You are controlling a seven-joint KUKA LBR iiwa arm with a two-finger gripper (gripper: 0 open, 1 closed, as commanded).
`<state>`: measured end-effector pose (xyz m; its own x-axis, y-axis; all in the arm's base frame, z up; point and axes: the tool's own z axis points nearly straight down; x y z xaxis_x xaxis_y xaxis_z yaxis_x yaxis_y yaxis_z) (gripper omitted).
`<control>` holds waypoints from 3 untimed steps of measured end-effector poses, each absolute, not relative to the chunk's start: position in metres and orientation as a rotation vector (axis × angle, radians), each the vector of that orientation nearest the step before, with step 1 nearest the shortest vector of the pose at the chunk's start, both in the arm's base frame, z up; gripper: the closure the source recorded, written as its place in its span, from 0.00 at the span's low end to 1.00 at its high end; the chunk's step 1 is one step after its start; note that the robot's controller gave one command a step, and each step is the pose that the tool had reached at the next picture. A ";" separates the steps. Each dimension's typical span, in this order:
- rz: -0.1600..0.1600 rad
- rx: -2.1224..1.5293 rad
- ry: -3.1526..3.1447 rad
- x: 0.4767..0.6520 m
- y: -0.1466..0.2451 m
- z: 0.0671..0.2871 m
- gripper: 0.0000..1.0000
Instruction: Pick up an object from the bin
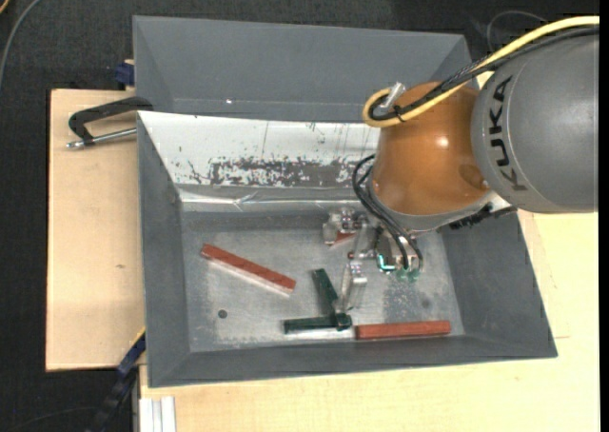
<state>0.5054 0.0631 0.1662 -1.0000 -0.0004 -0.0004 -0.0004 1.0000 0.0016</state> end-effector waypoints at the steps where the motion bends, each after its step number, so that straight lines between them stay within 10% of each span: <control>1: 0.006 -0.048 3.147 0.520 0.155 0.074 0.00; 2: 0.003 -0.036 3.141 0.522 0.150 0.078 1.00; 3: 0.003 -0.597 3.071 0.530 0.146 0.232 1.00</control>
Offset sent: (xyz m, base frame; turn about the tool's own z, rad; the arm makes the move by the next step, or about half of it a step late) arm 0.0164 0.0860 -0.0885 -0.0217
